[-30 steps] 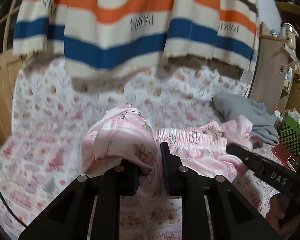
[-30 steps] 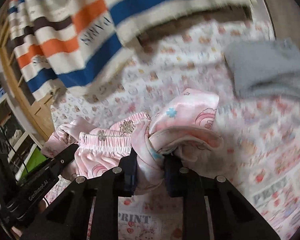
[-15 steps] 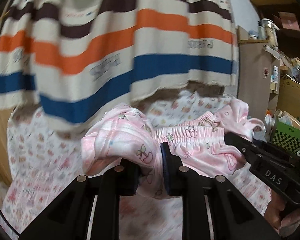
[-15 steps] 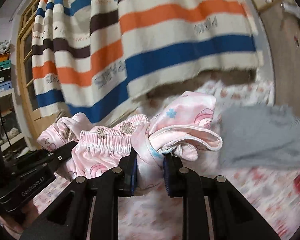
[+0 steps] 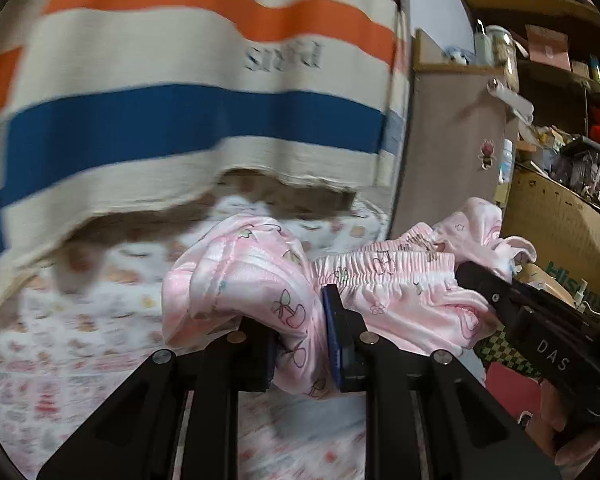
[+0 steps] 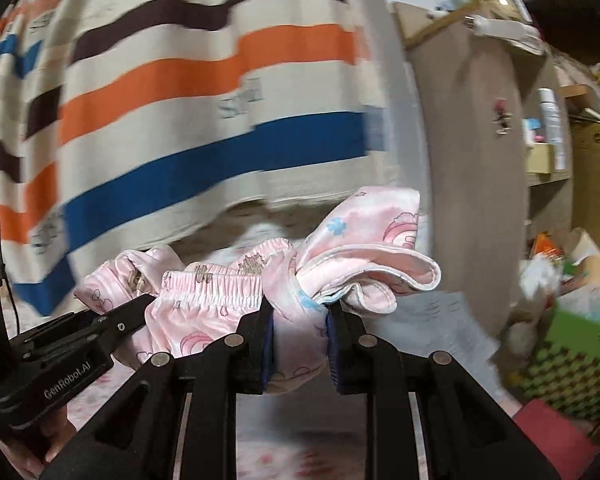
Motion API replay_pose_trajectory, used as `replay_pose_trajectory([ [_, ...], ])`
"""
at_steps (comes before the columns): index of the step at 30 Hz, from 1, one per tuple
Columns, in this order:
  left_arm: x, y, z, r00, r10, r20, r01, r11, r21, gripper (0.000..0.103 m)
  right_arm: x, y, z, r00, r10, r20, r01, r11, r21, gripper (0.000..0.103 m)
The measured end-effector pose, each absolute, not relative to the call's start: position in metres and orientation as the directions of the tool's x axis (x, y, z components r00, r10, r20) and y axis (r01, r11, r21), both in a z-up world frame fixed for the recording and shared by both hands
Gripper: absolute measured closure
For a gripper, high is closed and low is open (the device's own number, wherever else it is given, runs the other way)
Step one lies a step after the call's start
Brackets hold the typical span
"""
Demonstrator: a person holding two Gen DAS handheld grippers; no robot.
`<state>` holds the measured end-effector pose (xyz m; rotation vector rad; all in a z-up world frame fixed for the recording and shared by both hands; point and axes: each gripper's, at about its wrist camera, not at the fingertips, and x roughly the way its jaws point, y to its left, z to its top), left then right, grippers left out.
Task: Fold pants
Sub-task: 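Lift the folded pink pants with both tools and carry them onto the grey garment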
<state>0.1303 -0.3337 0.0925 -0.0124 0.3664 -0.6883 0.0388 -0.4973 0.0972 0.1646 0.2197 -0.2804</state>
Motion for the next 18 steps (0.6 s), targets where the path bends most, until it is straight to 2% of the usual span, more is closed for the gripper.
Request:
replay_pose_trajectory([
  [4,0.143,-0.373,0.08,0.708,-0.616,-0.345,0.63,0.772,-0.085,0.083,0.051,-0.53,0.084,0.911,-0.315,-0.265,0.361,0.921,0.148,0.081],
  [8,0.156,-0.4,0.064,0.697,-0.593,-0.403,0.631,0.775,-0.048,0.08,0.065,-0.556,0.064,0.882,-0.346,-0.319,0.413,0.894,0.174,0.081],
  [13,0.166,-0.411,0.042,0.671,-0.561,-0.485,0.631,0.776,-0.025,0.074,0.084,-0.574,0.04,0.833,-0.338,-0.439,0.45,0.875,0.18,0.08],
  [16,0.165,-0.411,0.034,0.674,-0.536,-0.508,0.622,0.783,-0.001,0.06,0.089,-0.579,0.025,0.802,-0.324,-0.502,0.46,0.871,0.171,0.077],
  [17,0.164,-0.408,0.033,0.674,-0.533,-0.511,0.62,0.785,-0.001,0.052,0.09,-0.581,0.021,0.789,-0.319,-0.525,0.463,0.871,0.167,0.074],
  [18,0.163,-0.405,0.032,0.672,-0.53,-0.517,0.616,0.788,-0.006,0.038,0.091,-0.581,0.017,0.779,-0.318,-0.54,0.468,0.869,0.163,0.069],
])
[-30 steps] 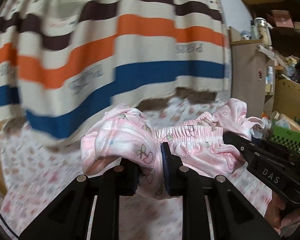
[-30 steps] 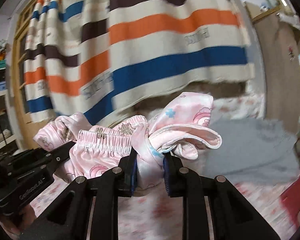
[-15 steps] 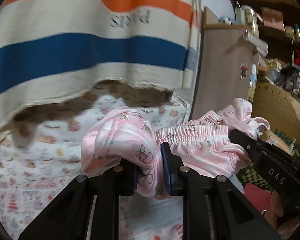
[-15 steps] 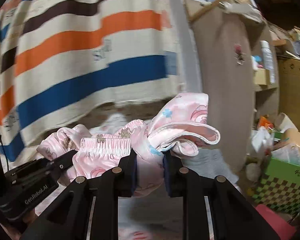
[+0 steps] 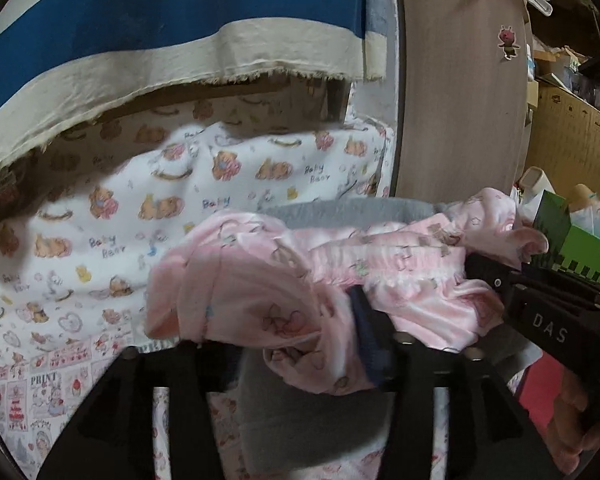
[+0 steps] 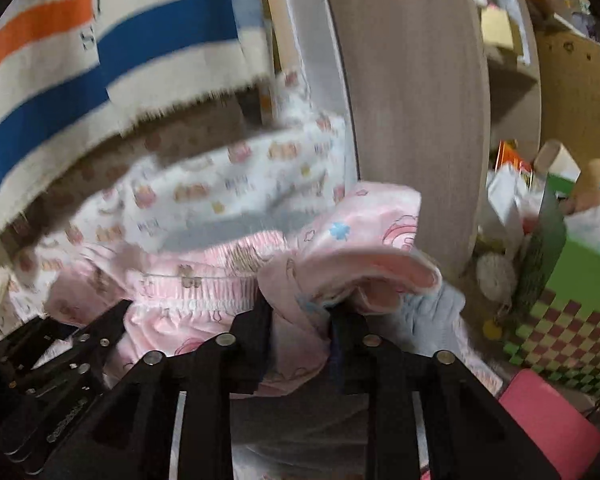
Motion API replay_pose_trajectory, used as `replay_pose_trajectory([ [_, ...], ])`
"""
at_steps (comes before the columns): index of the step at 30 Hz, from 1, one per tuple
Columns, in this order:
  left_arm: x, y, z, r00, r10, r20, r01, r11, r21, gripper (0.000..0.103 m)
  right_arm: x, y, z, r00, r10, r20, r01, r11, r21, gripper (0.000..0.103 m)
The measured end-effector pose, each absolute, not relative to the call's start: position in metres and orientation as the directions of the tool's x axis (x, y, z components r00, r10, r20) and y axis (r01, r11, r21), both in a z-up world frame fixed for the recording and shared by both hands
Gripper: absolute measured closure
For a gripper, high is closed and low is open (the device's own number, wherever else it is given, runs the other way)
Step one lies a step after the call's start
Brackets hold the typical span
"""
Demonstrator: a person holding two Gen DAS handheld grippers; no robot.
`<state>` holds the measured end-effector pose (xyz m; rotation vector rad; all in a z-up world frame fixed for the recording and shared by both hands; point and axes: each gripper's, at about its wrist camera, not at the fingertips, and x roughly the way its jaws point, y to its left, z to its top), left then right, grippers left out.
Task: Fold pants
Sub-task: 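Lift the folded pink pants with both tools and carry them onto the grey garment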
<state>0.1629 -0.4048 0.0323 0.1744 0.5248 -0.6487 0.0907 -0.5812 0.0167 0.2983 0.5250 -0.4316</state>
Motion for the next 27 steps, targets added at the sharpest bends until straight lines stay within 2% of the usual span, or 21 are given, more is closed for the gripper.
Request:
replay_pose_trajectory([
  [1,0.162,-0.4,0.032,0.671,-0.526,-0.523,0.609,0.793,-0.015,0.031,0.09,-0.581,0.016,0.771,-0.32,-0.55,0.473,0.866,0.159,0.065],
  [2,0.162,-0.395,0.032,0.669,-0.521,-0.53,0.601,0.799,-0.025,0.022,0.088,-0.582,0.014,0.766,-0.318,-0.559,0.475,0.865,0.159,0.057],
  [4,0.161,-0.384,0.032,0.654,-0.528,-0.542,0.604,0.796,-0.047,0.02,0.081,-0.584,0.015,0.777,-0.287,-0.561,0.451,0.875,0.177,0.055],
  [6,0.158,-0.371,0.033,0.655,-0.517,-0.552,0.595,0.802,-0.045,0.02,0.071,-0.585,0.021,0.785,-0.27,-0.557,0.439,0.878,0.193,0.038],
  [7,0.154,-0.363,0.035,0.665,-0.51,-0.546,0.586,0.809,-0.043,0.02,0.065,-0.584,0.025,0.795,-0.265,-0.546,0.432,0.879,0.203,0.036],
  [14,0.149,-0.33,0.072,0.768,-0.481,-0.422,0.51,0.859,-0.049,0.02,0.045,-0.576,0.062,0.867,-0.266,-0.421,0.382,0.897,0.22,0.035],
  [16,0.155,-0.34,0.081,0.783,-0.474,-0.404,0.505,0.862,-0.033,0.035,0.057,-0.575,0.066,0.875,-0.237,-0.423,0.356,0.906,0.227,0.045],
  [18,0.163,-0.352,0.083,0.759,-0.499,-0.418,0.537,0.843,-0.032,0.063,0.071,-0.577,0.064,0.876,-0.194,-0.441,0.329,0.91,0.253,0.067],
  [20,0.175,-0.367,0.076,0.735,-0.504,-0.455,0.547,0.836,-0.043,0.075,0.087,-0.582,0.056,0.852,-0.193,-0.487,0.351,0.9,0.259,0.072],
  [21,0.178,-0.372,0.071,0.722,-0.507,-0.471,0.552,0.832,-0.05,0.079,0.094,-0.585,0.05,0.835,-0.212,-0.507,0.378,0.891,0.251,0.072],
  [25,0.192,-0.392,0.032,0.644,-0.487,-0.589,0.572,0.819,-0.051,0.08,0.102,-0.598,0.023,0.781,-0.242,-0.576,0.444,0.864,0.239,0.072],
  [27,0.186,-0.392,0.021,0.673,-0.479,-0.564,0.573,0.819,-0.011,0.08,0.1,-0.602,0.012,0.782,-0.223,-0.582,0.434,0.865,0.252,0.073],
])
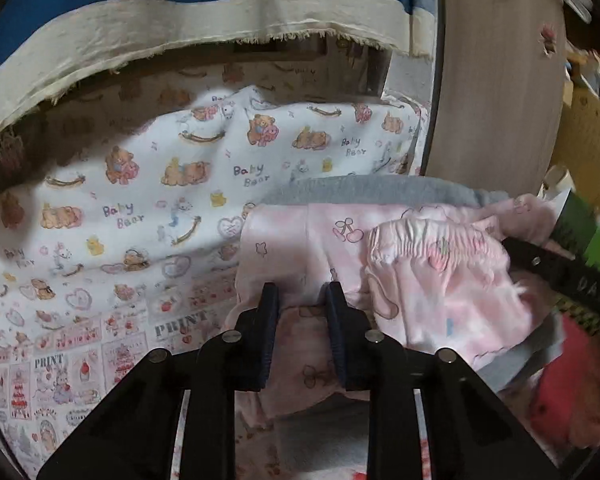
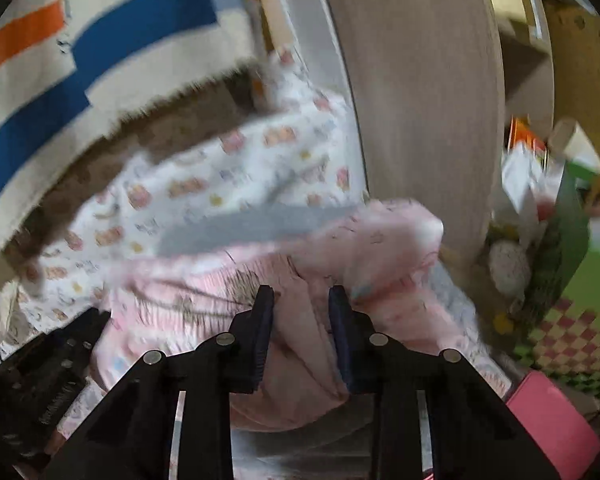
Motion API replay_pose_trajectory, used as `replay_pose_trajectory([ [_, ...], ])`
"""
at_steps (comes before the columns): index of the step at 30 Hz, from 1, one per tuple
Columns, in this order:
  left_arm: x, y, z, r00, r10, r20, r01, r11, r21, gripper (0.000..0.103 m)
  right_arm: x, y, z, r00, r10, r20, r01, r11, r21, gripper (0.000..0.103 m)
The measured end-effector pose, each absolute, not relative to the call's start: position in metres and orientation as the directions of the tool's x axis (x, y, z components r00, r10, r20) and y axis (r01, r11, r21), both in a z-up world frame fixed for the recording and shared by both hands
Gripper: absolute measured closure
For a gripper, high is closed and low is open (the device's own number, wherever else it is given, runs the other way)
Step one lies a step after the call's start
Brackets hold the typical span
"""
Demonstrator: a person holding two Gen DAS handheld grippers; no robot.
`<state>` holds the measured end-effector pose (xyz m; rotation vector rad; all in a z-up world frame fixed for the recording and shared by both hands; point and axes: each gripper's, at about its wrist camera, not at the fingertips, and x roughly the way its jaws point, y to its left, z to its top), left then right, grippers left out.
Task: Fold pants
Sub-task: 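Lift the folded pink pants with both tools and carry them onto the grey garment, then lower the pants onto the grey garment and open both tools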
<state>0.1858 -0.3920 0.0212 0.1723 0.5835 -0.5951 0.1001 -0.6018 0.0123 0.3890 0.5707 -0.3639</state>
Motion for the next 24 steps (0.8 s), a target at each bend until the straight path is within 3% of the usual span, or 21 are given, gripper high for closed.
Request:
replay_pose_trajectory([
  [5,0.171,-0.389,0.025,0.702,-0.475,-0.53,0.592,0.803,0.066,0.08,0.099,-0.588,0.01,0.766,-0.278,-0.579,0.431,0.891,0.143,0.075],
  [8,0.156,-0.375,0.041,0.756,-0.491,-0.434,0.576,0.814,0.082,0.079,0.09,-0.578,0.02,0.78,-0.33,-0.531,0.455,0.882,0.122,0.074],
  [11,0.144,-0.354,0.059,0.786,-0.504,-0.359,0.564,0.821,0.083,0.079,0.078,-0.566,0.032,0.821,-0.298,-0.487,0.411,0.901,0.14,0.074],
  [16,0.129,-0.32,0.073,0.81,-0.499,-0.309,0.546,0.833,0.089,0.079,0.06,-0.536,0.052,0.869,-0.273,-0.413,0.353,0.927,0.13,0.074],
  [17,0.127,-0.312,0.074,0.812,-0.498,-0.306,0.544,0.835,0.083,0.077,0.058,-0.53,0.054,0.877,-0.264,-0.4,0.34,0.931,0.132,0.069],
  [19,0.123,-0.296,0.073,0.819,-0.489,-0.299,0.529,0.846,0.067,0.072,0.052,-0.516,0.057,0.898,-0.249,-0.364,0.313,0.941,0.131,0.048],
  [20,0.121,-0.287,0.07,0.824,-0.484,-0.296,0.521,0.852,0.058,0.063,0.051,-0.509,0.056,0.905,-0.249,-0.345,0.306,0.944,0.121,0.028],
  [21,0.118,-0.277,0.067,0.829,-0.477,-0.292,0.512,0.857,0.052,0.045,0.048,-0.497,0.055,0.915,-0.26,-0.308,0.301,0.949,0.092,0.013],
  [22,0.115,-0.268,0.063,0.836,-0.468,-0.287,0.501,0.864,0.053,0.032,0.045,-0.488,0.053,0.919,-0.277,-0.281,0.305,0.95,0.062,0.01],
  [23,0.111,-0.258,0.059,0.849,-0.451,-0.276,0.483,0.874,0.057,0.013,0.044,-0.477,0.05,0.922,-0.292,-0.255,0.307,0.952,0.02,0.008],
  [24,0.108,-0.249,0.055,0.857,-0.443,-0.263,0.473,0.879,0.058,0.006,0.044,-0.468,0.047,0.925,-0.294,-0.241,0.298,0.954,-0.017,0.002],
])
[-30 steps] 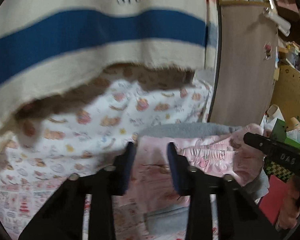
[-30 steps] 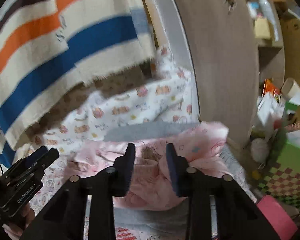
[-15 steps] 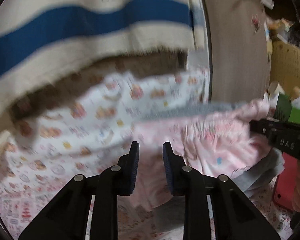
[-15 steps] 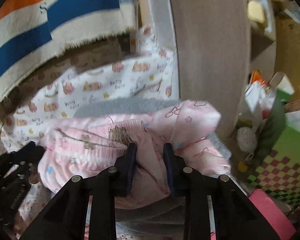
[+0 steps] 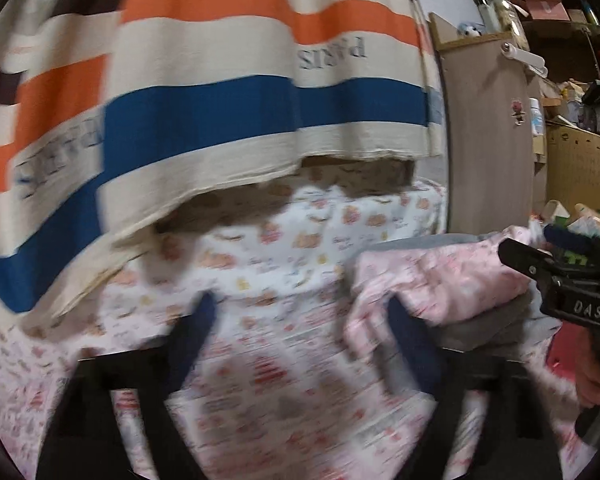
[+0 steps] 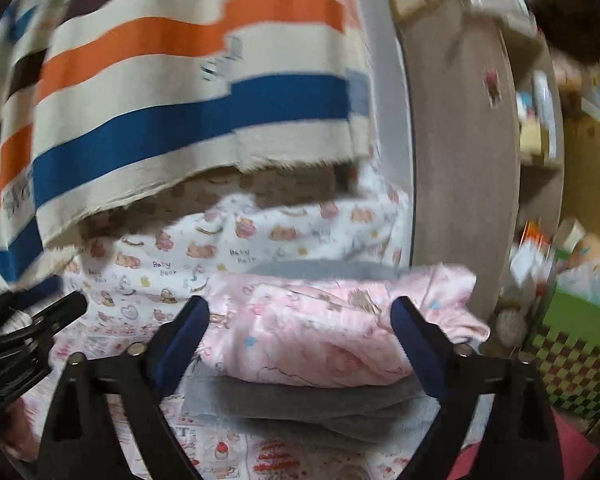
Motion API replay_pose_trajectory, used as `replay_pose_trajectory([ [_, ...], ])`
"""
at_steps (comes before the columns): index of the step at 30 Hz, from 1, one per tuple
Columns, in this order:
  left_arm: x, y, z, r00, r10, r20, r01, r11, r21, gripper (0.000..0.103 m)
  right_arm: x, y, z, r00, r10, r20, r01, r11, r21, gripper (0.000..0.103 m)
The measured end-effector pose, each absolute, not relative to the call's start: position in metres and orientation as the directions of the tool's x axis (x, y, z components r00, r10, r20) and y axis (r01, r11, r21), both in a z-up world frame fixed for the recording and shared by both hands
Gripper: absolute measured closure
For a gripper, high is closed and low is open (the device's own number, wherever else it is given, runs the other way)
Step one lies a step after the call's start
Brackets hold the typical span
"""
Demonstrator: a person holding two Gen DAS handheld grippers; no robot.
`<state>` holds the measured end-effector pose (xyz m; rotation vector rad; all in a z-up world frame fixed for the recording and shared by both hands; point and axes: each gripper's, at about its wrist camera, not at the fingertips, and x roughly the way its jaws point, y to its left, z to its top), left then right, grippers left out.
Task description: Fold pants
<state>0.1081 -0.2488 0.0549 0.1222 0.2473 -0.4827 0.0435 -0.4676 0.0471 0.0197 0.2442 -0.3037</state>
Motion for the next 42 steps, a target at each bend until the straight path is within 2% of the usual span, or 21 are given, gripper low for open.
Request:
replay_pose_trajectory([
  [4,0.108,-0.221,0.045,0.854,-0.449,-0.264,0.47,0.883,0.018,0.0,0.048,-0.442,0.038,0.932,-0.286,-0.225,0.277,0.958,-0.071,0.001],
  [7,0.118,-0.211,0.036,0.845,-0.442,-0.302,0.461,0.887,-0.009,0.0,0.049,-0.437,0.03,0.938,-0.268,-0.219,0.272,0.962,-0.01,0.001],
  [11,0.121,-0.204,0.025,0.855,-0.427,-0.293,0.446,0.895,-0.002,0.0,0.051,-0.437,0.019,0.943,-0.24,-0.229,0.258,0.965,0.054,0.001],
  [16,0.123,-0.203,0.019,0.85,-0.433,-0.301,0.453,0.892,-0.002,0.0,0.062,-0.432,0.009,0.924,-0.279,-0.262,0.28,0.959,-0.033,0.001],
  [24,0.12,-0.198,0.02,0.865,-0.414,-0.283,0.427,0.904,-0.016,0.0,0.059,-0.444,0.007,0.913,-0.308,-0.268,0.323,0.946,0.012,0.001],
  [28,0.12,-0.197,0.02,0.867,-0.411,-0.282,0.424,0.906,-0.018,0.0,0.055,-0.438,0.008,0.914,-0.324,-0.245,0.33,0.944,-0.016,0.001],
  [42,0.122,-0.196,0.019,0.874,-0.385,-0.295,0.397,0.917,-0.019,0.0,0.056,-0.437,0.007,0.916,-0.309,-0.257,0.314,0.949,-0.022,0.001],
])
